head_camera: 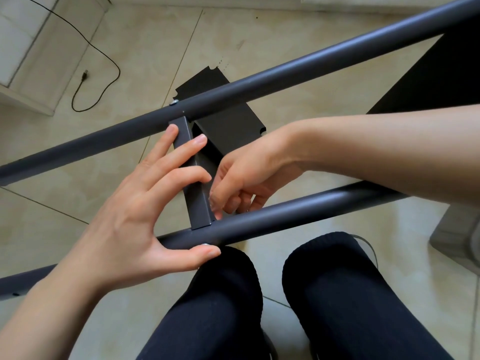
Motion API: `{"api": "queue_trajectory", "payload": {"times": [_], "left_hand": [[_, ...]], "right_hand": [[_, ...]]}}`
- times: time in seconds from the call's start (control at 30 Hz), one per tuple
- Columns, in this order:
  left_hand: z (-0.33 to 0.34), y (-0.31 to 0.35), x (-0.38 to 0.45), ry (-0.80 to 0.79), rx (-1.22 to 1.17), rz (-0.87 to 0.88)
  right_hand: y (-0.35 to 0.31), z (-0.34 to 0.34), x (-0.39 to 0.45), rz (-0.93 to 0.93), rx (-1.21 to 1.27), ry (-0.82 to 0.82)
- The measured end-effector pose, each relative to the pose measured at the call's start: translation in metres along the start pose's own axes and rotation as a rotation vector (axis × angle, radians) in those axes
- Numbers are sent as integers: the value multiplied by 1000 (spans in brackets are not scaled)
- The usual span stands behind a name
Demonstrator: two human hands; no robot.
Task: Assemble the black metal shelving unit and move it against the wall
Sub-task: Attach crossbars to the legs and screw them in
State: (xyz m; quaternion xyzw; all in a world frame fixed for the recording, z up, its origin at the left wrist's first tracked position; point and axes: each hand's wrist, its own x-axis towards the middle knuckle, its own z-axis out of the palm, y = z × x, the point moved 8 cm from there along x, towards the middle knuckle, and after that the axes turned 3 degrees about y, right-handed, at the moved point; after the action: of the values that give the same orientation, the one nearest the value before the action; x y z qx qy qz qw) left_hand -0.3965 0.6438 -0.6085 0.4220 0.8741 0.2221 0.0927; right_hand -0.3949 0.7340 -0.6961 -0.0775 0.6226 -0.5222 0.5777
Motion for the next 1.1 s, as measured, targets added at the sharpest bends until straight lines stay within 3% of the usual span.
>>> {"api": "queue_trajectory", "payload": {"times": [1.1], "left_hand": [[0, 2, 2, -6, -4, 3]], "right_hand": [[1, 5, 3, 11, 84, -6]]}}
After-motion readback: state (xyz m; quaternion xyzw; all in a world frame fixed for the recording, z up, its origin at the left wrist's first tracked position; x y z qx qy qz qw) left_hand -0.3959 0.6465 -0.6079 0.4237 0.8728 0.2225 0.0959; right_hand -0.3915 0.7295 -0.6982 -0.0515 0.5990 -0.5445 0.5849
